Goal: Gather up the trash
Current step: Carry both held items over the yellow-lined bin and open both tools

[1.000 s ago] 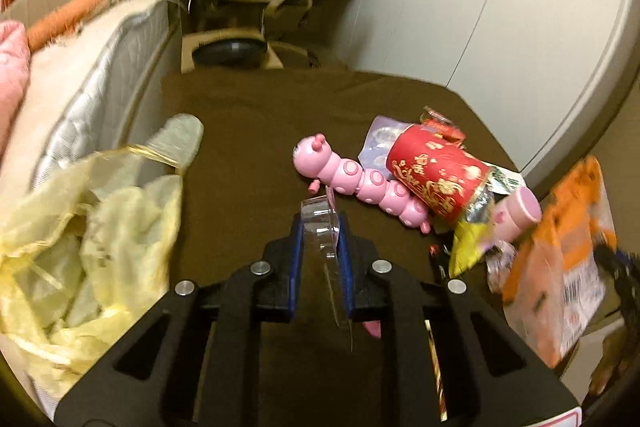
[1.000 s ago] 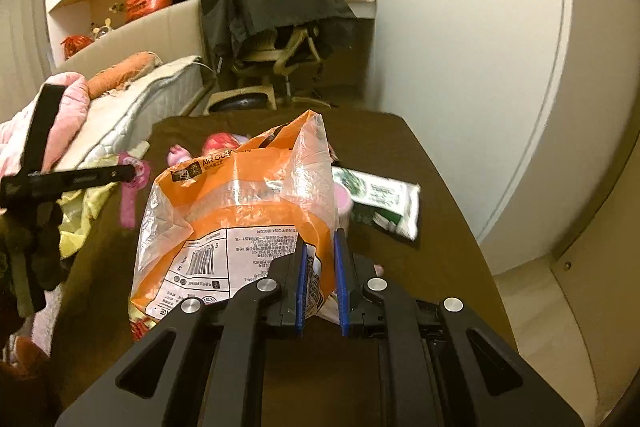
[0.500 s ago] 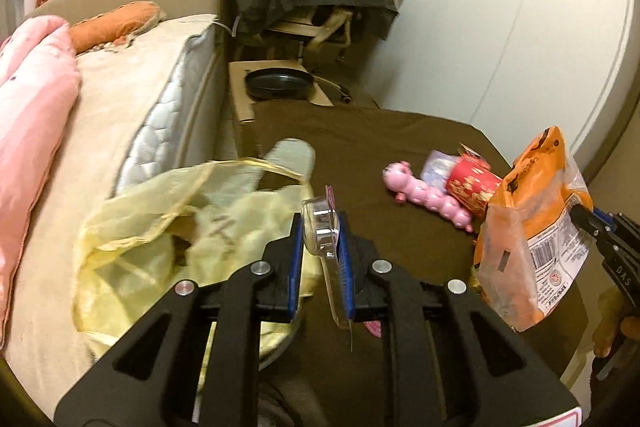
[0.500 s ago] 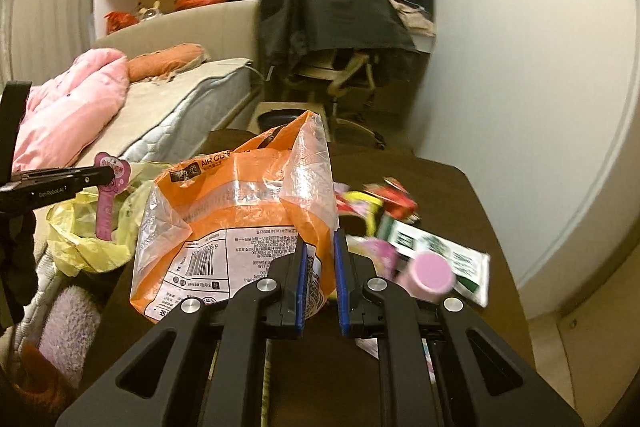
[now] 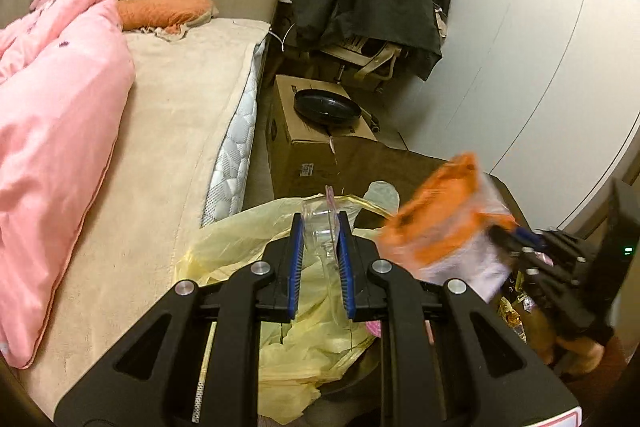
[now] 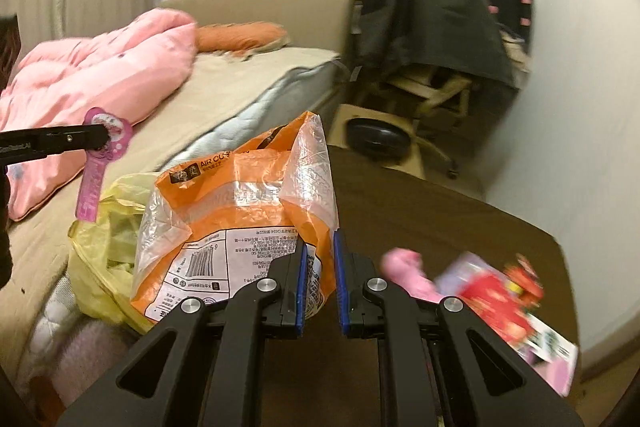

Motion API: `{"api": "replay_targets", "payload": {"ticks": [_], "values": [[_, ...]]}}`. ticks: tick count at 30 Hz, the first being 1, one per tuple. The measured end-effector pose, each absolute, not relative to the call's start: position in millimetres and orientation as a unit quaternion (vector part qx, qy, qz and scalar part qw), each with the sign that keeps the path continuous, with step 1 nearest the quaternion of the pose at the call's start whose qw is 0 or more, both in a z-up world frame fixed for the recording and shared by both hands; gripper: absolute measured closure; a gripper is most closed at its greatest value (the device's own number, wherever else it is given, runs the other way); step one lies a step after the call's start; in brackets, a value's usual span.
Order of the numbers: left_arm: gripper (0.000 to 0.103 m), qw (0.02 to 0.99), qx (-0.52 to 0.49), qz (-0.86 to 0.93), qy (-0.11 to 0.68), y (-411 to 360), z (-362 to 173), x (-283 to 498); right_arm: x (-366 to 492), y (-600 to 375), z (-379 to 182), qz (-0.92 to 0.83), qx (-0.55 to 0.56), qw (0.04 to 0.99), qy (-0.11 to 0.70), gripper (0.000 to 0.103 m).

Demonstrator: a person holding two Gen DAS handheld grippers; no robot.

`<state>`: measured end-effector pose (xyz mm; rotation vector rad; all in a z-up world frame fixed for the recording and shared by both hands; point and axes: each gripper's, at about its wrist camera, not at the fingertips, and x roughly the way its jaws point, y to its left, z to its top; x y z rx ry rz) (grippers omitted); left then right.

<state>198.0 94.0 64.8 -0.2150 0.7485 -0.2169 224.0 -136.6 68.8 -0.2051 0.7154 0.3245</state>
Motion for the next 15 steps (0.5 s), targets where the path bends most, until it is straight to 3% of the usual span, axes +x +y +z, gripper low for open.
{"api": "replay_targets", "payload": {"ticks": [6,15], "values": [[0.088,0.901,-0.117,-0.133,0.397,91,36,215,255,-94,32,0.223,-0.089,0.891,0.385,0.091],[0.087,0.854,-0.108,-0.109,0.498,85,-58,245,270,-86,-19,0.274,-0.049,0.847,0.452,0.091]]}}
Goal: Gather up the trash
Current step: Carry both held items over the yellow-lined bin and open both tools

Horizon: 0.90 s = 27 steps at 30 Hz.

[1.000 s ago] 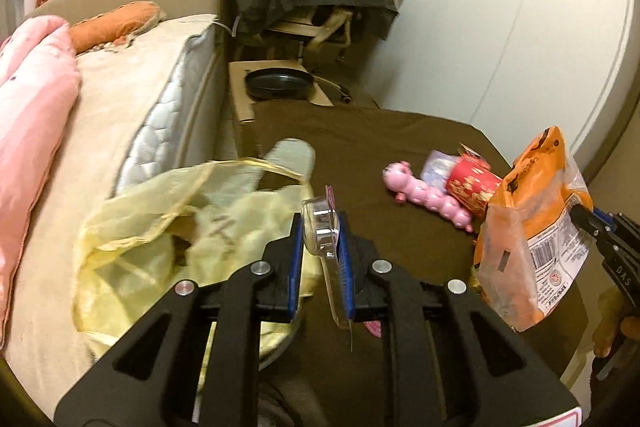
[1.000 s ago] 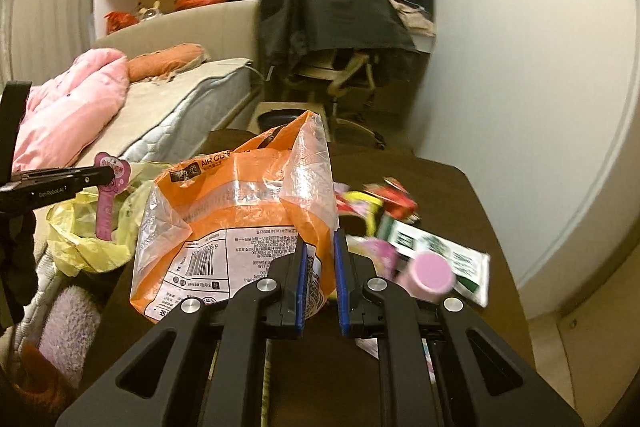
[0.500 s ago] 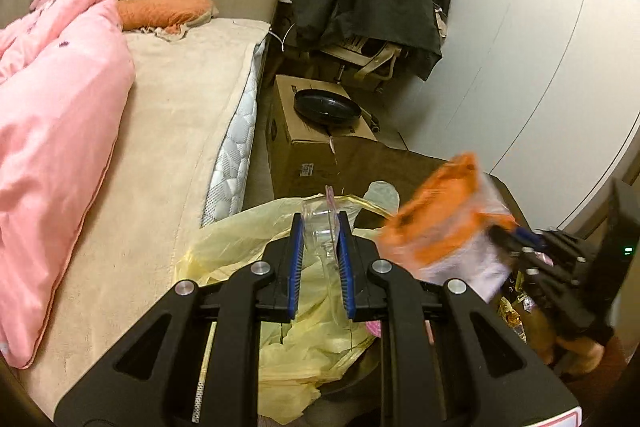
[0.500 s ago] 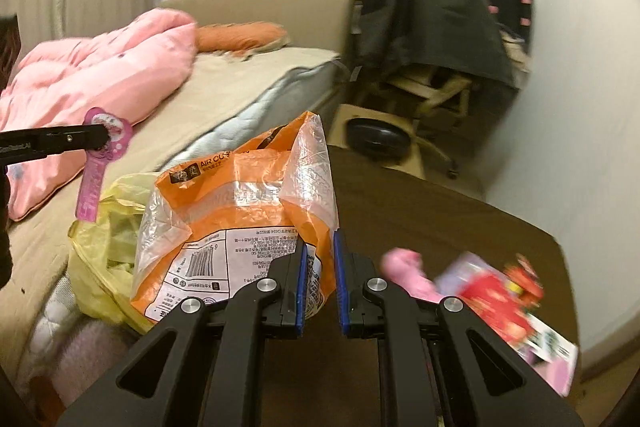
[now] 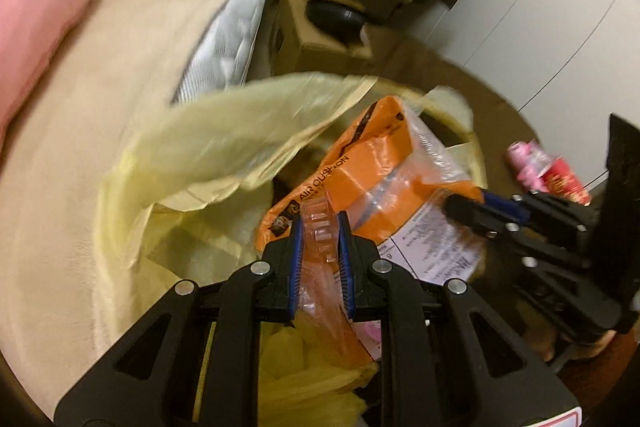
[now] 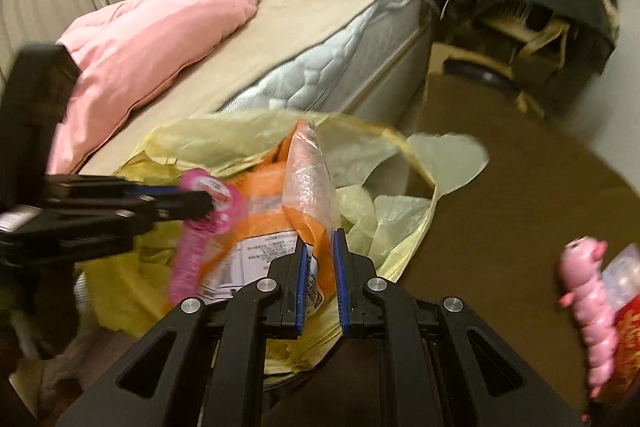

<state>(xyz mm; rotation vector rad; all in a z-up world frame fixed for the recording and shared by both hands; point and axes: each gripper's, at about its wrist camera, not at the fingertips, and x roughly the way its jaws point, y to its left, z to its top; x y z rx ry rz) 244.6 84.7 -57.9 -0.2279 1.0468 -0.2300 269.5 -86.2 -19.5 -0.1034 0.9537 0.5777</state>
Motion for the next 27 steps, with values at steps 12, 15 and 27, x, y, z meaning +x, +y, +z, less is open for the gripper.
{"api": "replay_targets", "payload": {"ticks": [12,15,27], "values": [[0.087,0.854,-0.083,-0.081,0.507,94,-77,257,278,-74,-35,0.276,-0.045,0.837,0.47,0.091],[0.086,0.859,-0.079,-0.077,0.5,93,-73,255,276,-80,-30,0.275,-0.038,0.837,0.472,0.088],[0.081,0.869,-0.089,-0.055,0.485,97,-62,243,236,-131,26,0.219,-0.041,0.883,0.413,0.06]]}}
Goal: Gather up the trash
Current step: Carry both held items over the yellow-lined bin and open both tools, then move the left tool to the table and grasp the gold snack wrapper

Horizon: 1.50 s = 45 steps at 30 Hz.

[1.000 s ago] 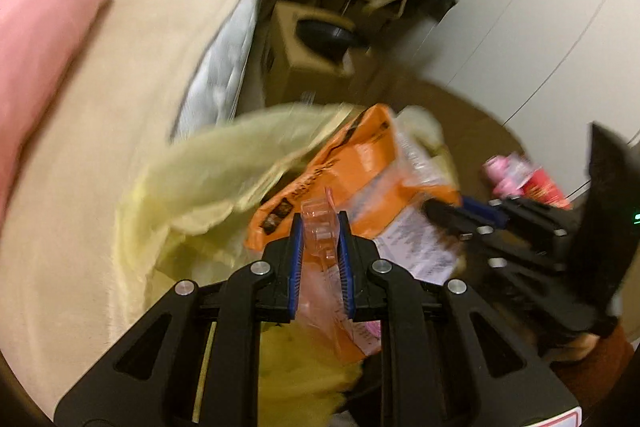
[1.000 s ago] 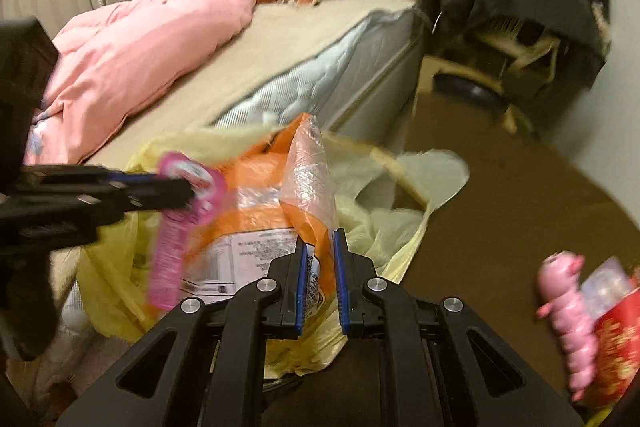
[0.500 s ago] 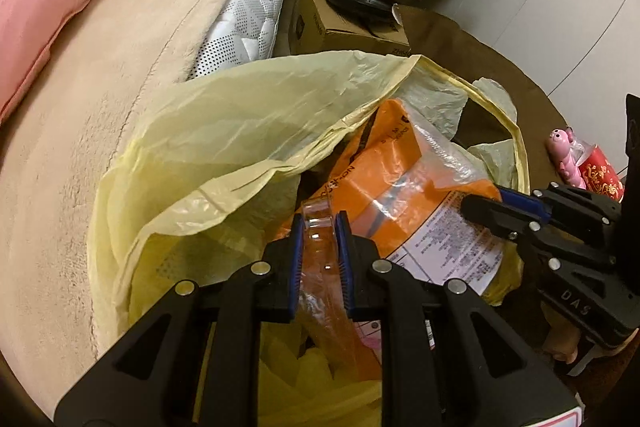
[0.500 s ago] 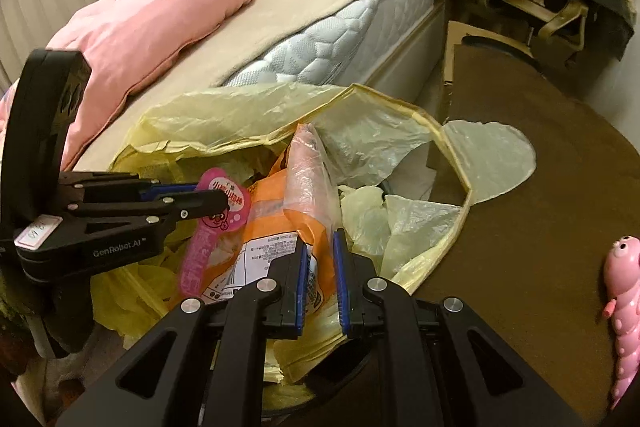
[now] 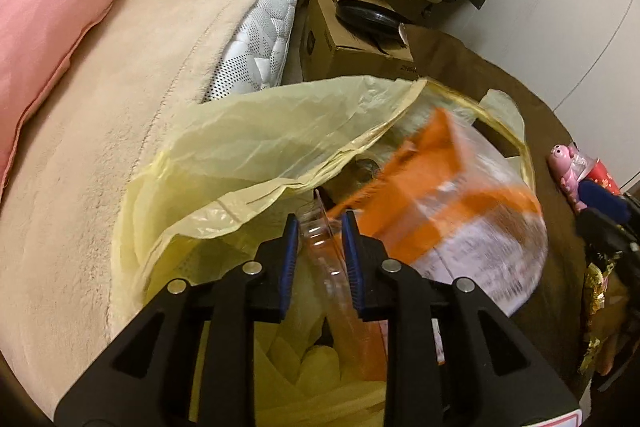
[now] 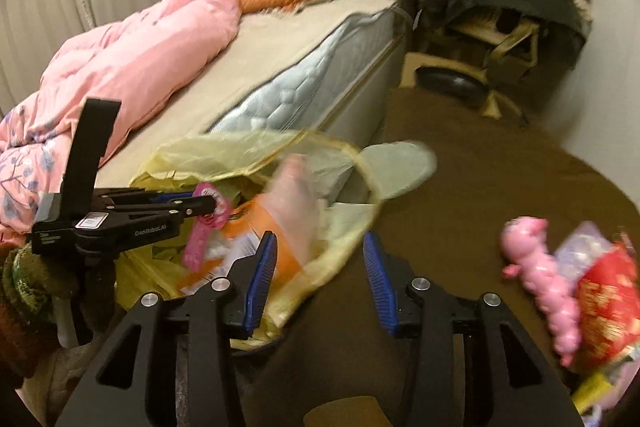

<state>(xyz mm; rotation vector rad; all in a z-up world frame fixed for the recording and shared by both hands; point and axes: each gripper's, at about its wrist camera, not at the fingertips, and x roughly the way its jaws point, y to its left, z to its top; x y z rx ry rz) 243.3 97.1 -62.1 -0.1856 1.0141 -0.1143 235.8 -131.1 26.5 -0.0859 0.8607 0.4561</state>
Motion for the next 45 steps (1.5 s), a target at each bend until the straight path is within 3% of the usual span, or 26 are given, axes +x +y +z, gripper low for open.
{"api": "replay_targets", "payload": {"ticks": [3,6,8,12,24,31,40,42,45], "values": [[0.078,0.872,-0.1,-0.061,0.475,98,-51,239,227,-154,39,0.19,-0.039,0.894,0.403,0.06],[0.063,0.878,-0.109,-0.075,0.459,98,-35,231,218,-180,47,0.175,-0.026,0.902,0.395,0.059],[0.056,0.884,-0.108,-0.082,0.448,93,-24,226,210,-198,50,0.165,-0.014,0.905,0.393,0.049],[0.048,0.899,-0.094,-0.103,0.416,67,2,215,185,-239,54,0.152,0.006,0.913,0.378,0.045],[0.048,0.896,-0.053,-0.215,0.385,-79,17,189,104,-360,48,-0.012,-0.011,0.925,0.38,0.043],[0.048,0.859,-0.03,-0.282,0.427,-155,-3,164,73,-423,32,-0.061,0.032,0.92,0.386,0.043],[0.049,0.833,-0.01,-0.275,0.479,-210,-32,144,60,-435,10,-0.02,0.045,0.919,0.391,0.043],[0.052,0.829,0.002,-0.264,0.494,-217,-40,145,67,-436,7,-0.008,0.044,0.919,0.392,0.043],[0.069,0.822,0.026,-0.256,0.508,-222,-50,143,83,-439,-2,0.009,0.043,0.915,0.401,0.043]]}}
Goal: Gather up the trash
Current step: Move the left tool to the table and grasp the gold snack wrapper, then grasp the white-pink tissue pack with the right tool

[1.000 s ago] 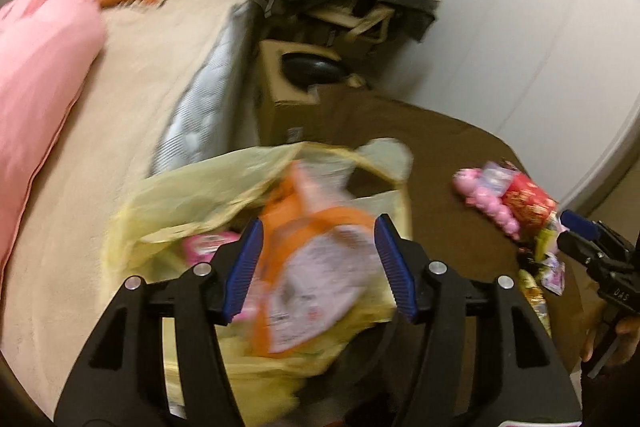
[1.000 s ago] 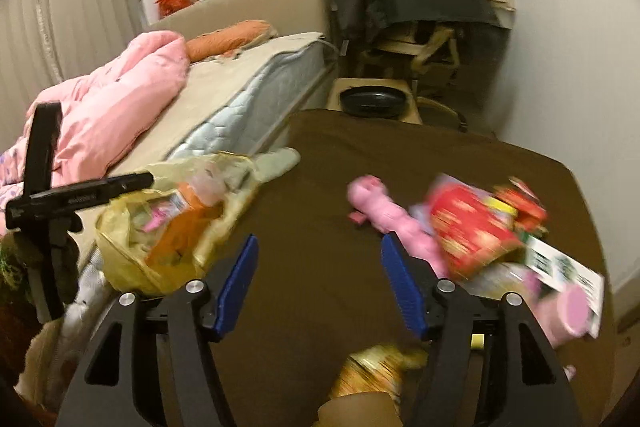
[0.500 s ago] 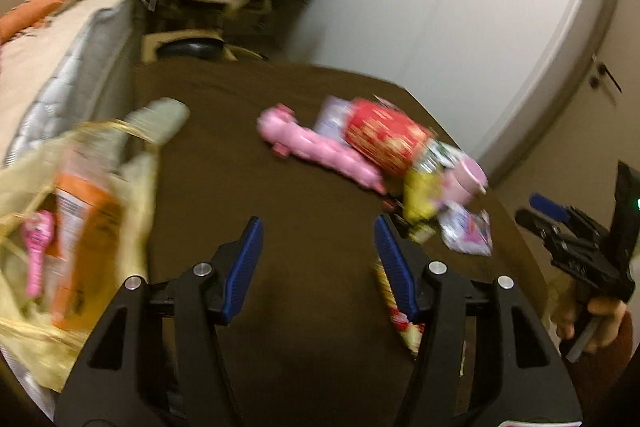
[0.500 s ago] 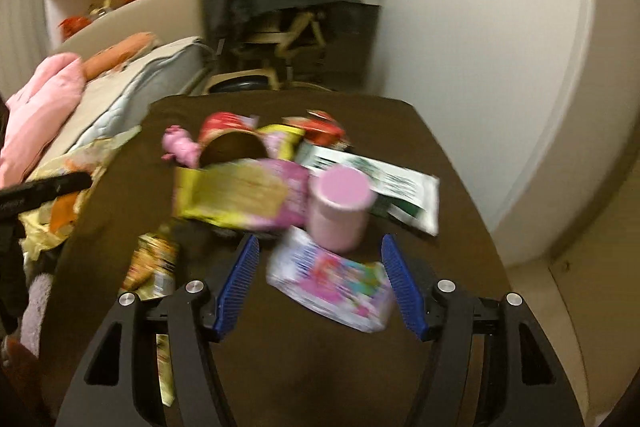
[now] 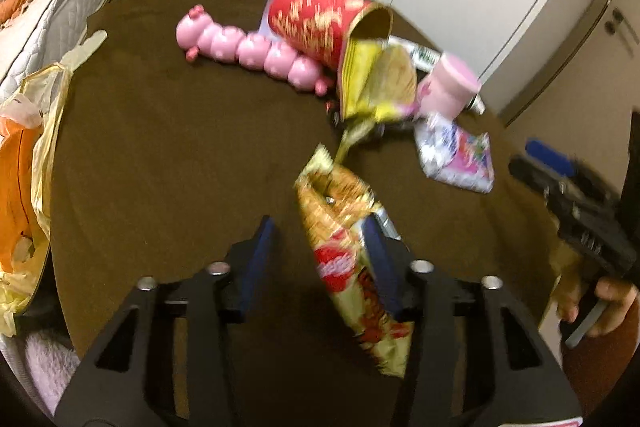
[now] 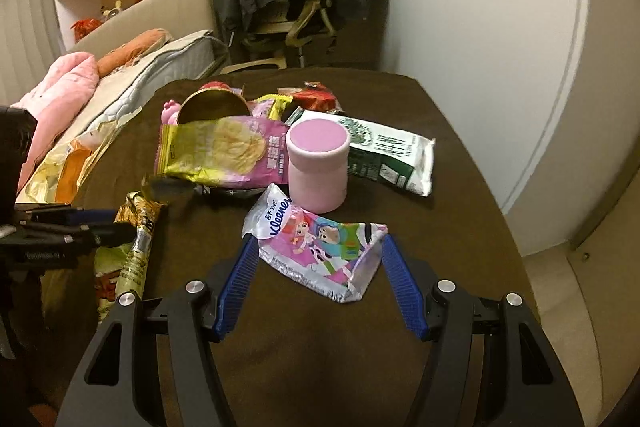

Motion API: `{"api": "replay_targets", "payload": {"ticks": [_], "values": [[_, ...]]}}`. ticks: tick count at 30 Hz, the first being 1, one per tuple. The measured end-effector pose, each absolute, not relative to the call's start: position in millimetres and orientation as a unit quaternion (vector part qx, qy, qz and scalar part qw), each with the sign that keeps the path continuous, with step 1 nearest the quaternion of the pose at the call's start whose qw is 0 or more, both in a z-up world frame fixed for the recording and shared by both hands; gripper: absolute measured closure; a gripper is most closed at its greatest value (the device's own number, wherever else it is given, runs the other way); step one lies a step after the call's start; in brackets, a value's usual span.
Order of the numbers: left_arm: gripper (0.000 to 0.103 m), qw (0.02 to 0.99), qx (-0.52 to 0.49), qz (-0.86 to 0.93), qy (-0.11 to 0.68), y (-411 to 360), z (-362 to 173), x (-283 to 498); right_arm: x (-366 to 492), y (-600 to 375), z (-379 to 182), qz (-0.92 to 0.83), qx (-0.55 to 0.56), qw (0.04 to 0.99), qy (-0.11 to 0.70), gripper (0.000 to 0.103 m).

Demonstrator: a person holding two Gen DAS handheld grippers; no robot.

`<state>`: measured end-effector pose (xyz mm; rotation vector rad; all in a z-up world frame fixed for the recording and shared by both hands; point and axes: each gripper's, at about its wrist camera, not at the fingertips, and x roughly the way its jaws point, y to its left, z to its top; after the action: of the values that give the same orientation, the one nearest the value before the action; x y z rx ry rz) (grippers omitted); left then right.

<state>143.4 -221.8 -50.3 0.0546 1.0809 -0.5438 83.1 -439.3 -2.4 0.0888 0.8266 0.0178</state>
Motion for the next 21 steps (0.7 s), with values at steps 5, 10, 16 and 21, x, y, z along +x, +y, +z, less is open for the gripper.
{"api": "replay_targets", "payload": {"ticks": [5,10,16,21], "values": [[0.083,0.822,0.042,-0.261,0.505,-216,-50,140,111,-447,-17,0.033,0.049,0.907,0.417,0.043],[0.084,0.828,0.043,-0.254,0.498,-200,-44,146,128,-449,-29,0.049,0.059,0.892,0.445,0.043],[0.084,0.832,0.026,-0.251,0.495,-186,-35,157,109,-426,-33,0.085,0.079,0.877,0.466,0.043],[0.084,0.828,0.023,-0.257,0.499,-187,-35,158,95,-401,-34,0.102,0.049,0.874,0.472,0.043]]}}
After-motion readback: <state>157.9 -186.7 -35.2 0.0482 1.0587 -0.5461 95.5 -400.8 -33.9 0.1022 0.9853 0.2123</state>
